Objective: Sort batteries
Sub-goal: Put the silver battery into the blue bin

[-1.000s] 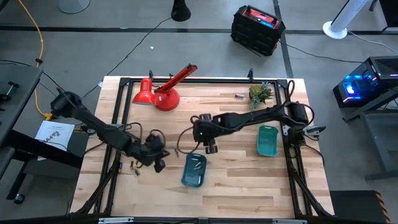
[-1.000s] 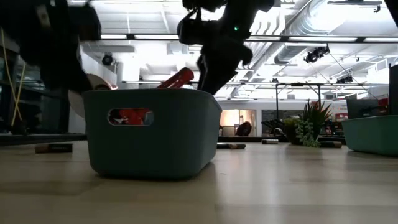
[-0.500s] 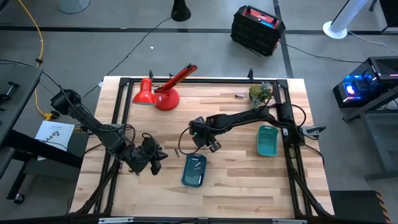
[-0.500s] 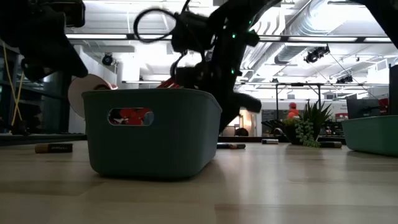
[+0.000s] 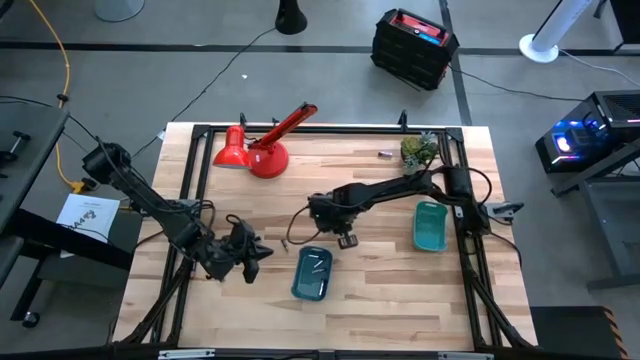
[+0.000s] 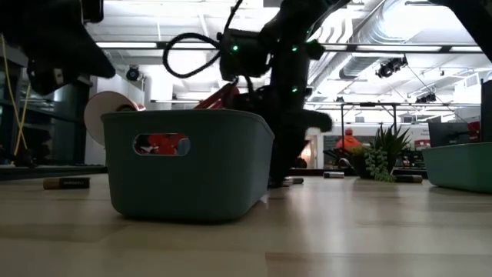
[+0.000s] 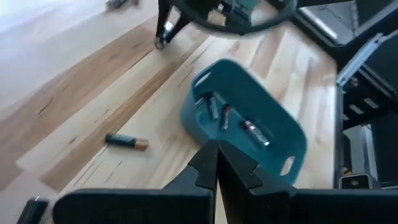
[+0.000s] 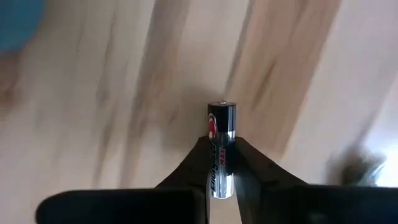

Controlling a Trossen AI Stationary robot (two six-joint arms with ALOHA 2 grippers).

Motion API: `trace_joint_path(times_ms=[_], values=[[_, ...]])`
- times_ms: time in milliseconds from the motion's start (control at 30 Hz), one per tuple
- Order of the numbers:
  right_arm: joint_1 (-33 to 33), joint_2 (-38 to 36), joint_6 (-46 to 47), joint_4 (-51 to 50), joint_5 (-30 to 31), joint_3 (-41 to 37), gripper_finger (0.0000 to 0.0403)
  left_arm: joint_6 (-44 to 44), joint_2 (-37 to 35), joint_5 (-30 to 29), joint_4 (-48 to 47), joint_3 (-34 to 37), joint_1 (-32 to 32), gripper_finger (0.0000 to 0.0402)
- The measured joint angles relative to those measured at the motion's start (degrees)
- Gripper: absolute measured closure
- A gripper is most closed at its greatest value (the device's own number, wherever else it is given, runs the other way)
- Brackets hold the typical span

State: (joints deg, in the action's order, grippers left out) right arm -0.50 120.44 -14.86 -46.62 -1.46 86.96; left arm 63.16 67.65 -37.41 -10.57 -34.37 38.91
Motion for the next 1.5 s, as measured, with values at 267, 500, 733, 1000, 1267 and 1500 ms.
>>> trace_joint_path(times_ms=[267, 500, 733, 1000, 1267, 1500], values=[[-4.2, -11.7, 12.6, 8.8, -9.3, 0.3, 0.0382, -7.7, -1.9, -0.5, 0.2, 0.0, -3.2, 0.0401], [-10.6, -11.8, 20.5, 17.3, -13.8, 0.4, 0.0358, -12.0, -1.9, 3.7, 0.2, 0.0, -7.5, 0.0382], [-15.0, -8.8, 26.9, 17.5, -4.9, 0.2, 0.0335, -15.8, -1.9, 8.8, 0.3, 0.0, -9.7, 0.0339], [-14.3, -9.1, 32.0, 16.5, 2.2, 0.3, 0.0238, -15.8, -1.9, 7.6, 0.2, 0.0, -9.7, 0.0282], [-5.4, -14.8, 24.8, -8.4, 18.6, 0.6, 0.0208, -13.4, -1.5, 8.8, 0.0, 0.0, -9.7, 0.0270], [16.6, -21.9, 22.2, -8.6, 17.5, -7.0, 0.0210, -10.9, -0.7, 9.9, 0.5, 0.0, -9.6, 0.0272]])
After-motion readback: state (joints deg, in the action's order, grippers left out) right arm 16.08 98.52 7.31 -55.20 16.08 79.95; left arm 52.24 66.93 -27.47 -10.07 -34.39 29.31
